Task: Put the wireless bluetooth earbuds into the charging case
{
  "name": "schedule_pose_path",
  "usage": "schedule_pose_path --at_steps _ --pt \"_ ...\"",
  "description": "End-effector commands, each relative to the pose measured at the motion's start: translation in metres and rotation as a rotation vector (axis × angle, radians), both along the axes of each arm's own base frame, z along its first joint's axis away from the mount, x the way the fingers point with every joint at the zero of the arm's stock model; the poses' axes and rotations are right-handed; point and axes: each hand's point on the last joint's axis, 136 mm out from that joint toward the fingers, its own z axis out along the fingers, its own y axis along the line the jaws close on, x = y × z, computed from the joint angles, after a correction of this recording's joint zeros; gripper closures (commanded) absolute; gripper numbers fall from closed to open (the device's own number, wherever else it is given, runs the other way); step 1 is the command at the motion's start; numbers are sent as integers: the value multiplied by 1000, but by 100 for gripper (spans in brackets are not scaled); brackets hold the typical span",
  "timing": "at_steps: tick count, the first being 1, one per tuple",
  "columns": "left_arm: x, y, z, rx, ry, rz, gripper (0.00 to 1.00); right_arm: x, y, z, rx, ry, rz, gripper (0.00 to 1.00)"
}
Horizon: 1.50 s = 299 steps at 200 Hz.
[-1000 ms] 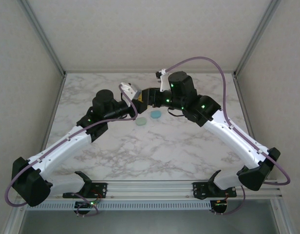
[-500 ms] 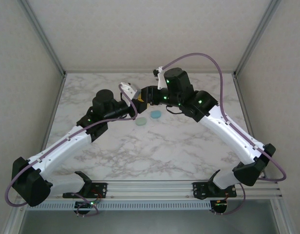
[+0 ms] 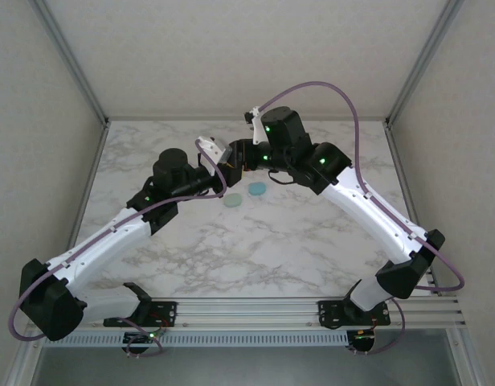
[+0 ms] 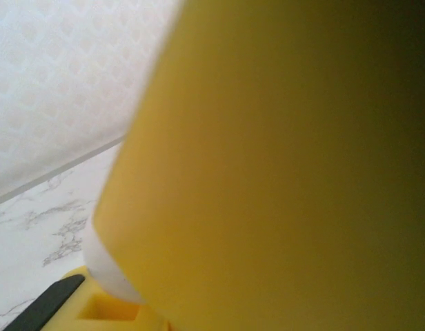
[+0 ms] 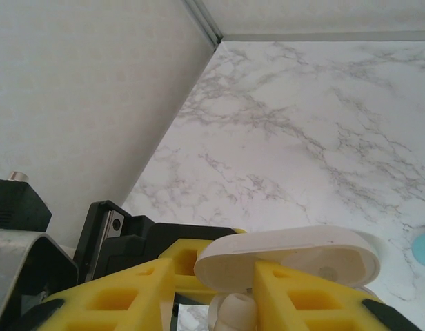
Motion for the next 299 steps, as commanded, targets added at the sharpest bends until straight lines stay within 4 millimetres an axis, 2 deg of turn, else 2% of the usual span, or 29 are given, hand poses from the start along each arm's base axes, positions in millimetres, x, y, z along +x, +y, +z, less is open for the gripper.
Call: schedule_pose_path --at_steps 1,117,167,216,244,266,299 --pt "-14 -5 18 -47 -33 -58 92 5 -2 14 -5 -59 -20 63" --pt "-14 -4 19 -54 -33 -50 93 3 -14 24 -10 -99 -48 65" --pt "-14 -4 18 -53 -32 -51 95 2 -17 19 -31 -90 -50 67" --pt "-14 -4 12 -40 -29 -51 95 -10 -22 32 -16 -119 -6 66" --pt "-14 -5 12 -34 -37 -58 94 -15 -18 27 -20 -103 35 65" --pt "-14 -4 14 -27 -50 -57 94 -19 -13 24 -17 -84 65 67" --pt "-17 -3 14 -11 -70 -65 94 -22 -29 17 -70 -90 35 77"
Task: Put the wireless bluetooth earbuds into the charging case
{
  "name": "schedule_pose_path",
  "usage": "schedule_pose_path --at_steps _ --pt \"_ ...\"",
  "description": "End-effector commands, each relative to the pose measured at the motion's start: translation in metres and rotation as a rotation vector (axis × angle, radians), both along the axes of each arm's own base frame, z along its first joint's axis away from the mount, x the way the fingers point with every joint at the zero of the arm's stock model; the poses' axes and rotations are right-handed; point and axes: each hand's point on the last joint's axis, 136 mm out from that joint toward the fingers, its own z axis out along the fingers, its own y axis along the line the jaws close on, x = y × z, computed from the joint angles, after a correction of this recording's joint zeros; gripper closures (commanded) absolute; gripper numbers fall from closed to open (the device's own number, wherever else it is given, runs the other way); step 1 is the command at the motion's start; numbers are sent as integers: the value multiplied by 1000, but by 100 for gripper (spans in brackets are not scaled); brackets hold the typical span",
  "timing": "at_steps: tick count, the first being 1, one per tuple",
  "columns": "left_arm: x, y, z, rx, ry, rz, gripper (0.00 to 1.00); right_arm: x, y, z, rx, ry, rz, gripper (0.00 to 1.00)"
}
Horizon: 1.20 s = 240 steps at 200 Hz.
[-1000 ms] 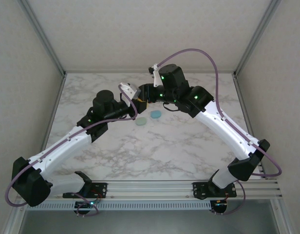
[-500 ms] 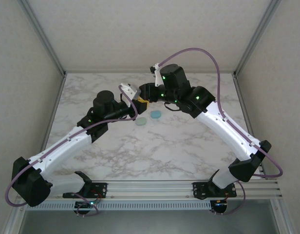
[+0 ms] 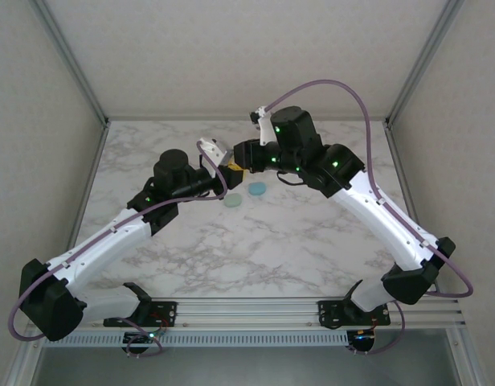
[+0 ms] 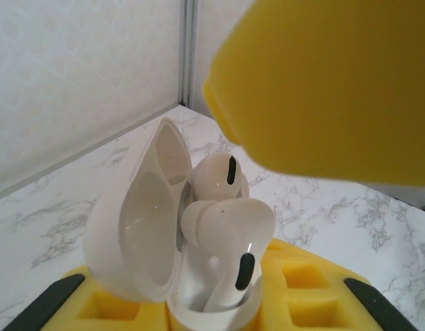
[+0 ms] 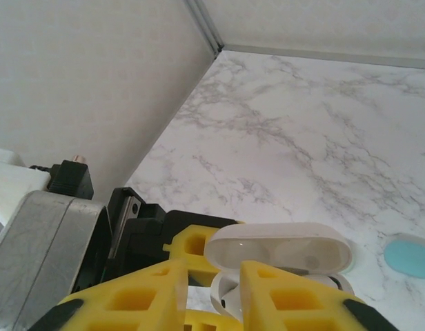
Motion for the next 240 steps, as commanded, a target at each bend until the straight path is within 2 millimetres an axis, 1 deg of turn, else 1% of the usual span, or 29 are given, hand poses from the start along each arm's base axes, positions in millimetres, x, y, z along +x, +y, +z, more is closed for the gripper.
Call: schedule_pose_path --at_steps 1,8,28,45,62,74,89,136,164,179,204,240 --pt "-11 0 16 -16 -68 -34 95 -10 -13 1 -34 -15 4 78" --pt "-12 0 15 -12 -74 -39 94 -13 -14 0 -44 -11 13 80" --pt "-14 0 13 -1 -94 -47 94 -18 -19 -5 -82 9 23 81" --pt "-14 0 14 -2 -106 -52 94 -20 -24 -9 -96 11 15 83" --pt "-15 0 15 3 -110 -55 94 -20 -25 -12 -98 11 15 84" --pt "-15 0 15 9 -113 -59 94 -20 -23 -13 -93 18 19 84" --pt "-15 -1 14 12 -115 -62 94 -21 -16 -12 -78 26 45 85" --pt "-17 -2 16 8 -111 -73 94 -15 -3 -18 -86 49 67 86" --pt "-18 -2 15 10 -109 -78 94 -14 6 -12 -50 48 86 86" --pt "-18 -2 14 9 -106 -79 94 -12 10 -14 -50 59 88 86" --pt "-18 0 15 9 -108 -68 94 -6 0 -18 -96 50 37 86" --pt "-18 0 14 10 -108 -66 93 -7 -5 -13 -89 35 25 83"
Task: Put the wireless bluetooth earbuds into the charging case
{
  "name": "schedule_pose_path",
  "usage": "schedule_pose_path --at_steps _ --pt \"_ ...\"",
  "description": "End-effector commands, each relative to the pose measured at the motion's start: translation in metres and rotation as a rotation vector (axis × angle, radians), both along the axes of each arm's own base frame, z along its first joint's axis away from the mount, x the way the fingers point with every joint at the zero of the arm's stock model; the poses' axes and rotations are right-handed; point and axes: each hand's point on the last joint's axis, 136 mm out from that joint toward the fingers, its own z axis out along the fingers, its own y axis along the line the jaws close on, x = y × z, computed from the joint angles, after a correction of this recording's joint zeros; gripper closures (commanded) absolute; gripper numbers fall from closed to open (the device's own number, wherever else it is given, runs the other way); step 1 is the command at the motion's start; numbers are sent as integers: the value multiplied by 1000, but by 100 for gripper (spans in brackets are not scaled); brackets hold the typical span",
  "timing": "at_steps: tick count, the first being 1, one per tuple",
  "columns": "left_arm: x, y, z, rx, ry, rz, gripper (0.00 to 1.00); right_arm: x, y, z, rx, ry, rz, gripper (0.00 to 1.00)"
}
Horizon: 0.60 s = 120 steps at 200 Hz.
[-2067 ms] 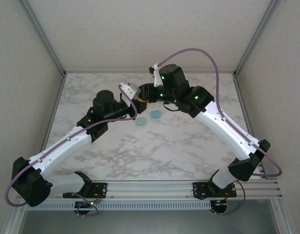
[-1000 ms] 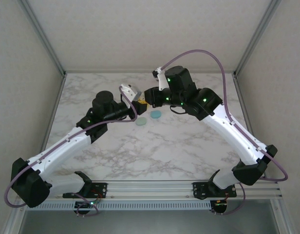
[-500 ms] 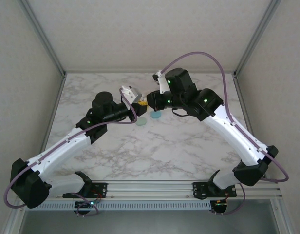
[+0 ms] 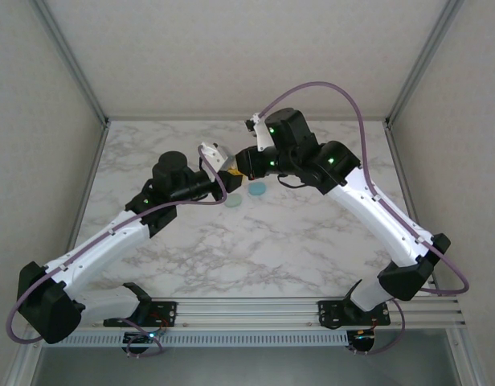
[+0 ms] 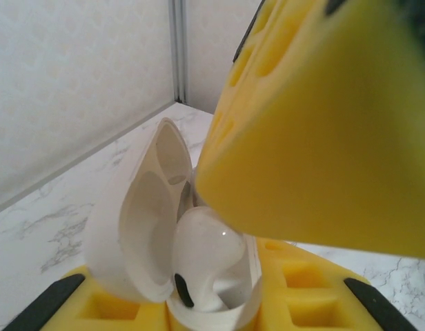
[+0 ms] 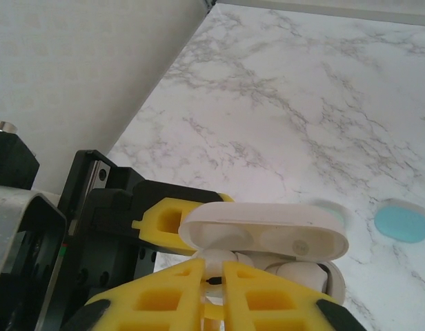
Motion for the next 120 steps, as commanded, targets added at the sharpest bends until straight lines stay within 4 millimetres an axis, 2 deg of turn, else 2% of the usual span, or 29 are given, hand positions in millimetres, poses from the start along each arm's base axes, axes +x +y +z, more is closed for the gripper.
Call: schedule_pose_path --at_steps 1,29,87,120 --pt "-10 -1 18 -36 -55 -31 93 1 -4 10 8 -30 -18 83" --pt "-10 -2 20 -40 -55 -38 93 1 -2 13 24 -33 -16 81" --pt "-11 -3 23 -44 -66 -45 93 3 7 0 -3 8 9 82" --pt "-10 -3 22 -40 -67 -42 93 -7 17 17 74 3 73 79"
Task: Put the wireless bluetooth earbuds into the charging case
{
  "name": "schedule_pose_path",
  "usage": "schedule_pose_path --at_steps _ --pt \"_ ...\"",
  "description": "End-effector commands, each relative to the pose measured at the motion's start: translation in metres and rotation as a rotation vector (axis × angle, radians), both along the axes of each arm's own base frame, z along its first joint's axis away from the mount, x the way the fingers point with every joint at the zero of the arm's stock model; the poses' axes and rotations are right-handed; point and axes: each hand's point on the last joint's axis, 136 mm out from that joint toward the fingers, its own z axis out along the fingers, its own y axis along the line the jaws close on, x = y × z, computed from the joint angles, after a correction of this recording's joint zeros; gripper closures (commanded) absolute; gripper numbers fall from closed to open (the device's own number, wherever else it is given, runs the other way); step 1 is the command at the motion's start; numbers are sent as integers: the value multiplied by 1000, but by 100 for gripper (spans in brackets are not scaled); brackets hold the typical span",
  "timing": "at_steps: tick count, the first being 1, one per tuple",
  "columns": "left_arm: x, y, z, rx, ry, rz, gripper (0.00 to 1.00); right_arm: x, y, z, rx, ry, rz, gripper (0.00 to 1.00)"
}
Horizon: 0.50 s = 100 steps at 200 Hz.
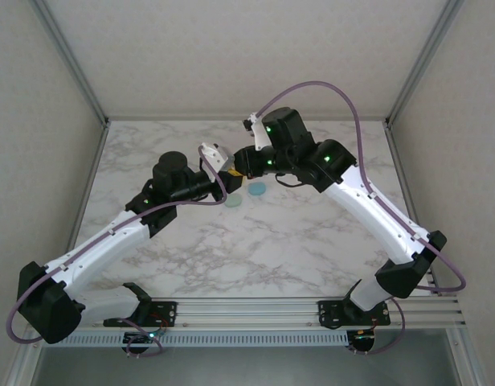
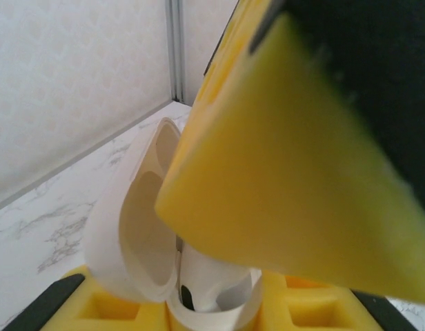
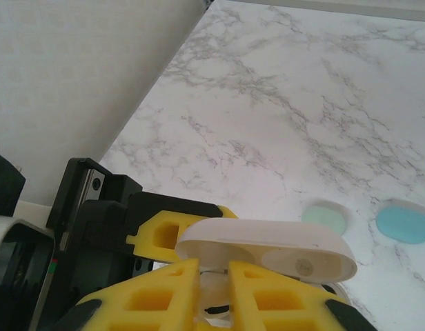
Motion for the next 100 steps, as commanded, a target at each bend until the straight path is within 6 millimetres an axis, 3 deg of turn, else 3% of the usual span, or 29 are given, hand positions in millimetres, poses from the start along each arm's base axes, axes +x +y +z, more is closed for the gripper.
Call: schedule_pose_path --at_steps 1,52,83,100 --pt "-9 -2 22 -41 -65 -34 93 -9 10 21 74 -10 58 78" --pt "-8 -1 17 -25 -59 -26 93 -11 -33 68 141 -206 -69 71" --pt "-14 -4 18 -17 -57 -65 93 10 -68 65 78 -221 -227 65" --pt "-16 -6 21 -14 -52 -85 93 21 -74 60 102 -172 -243 60"
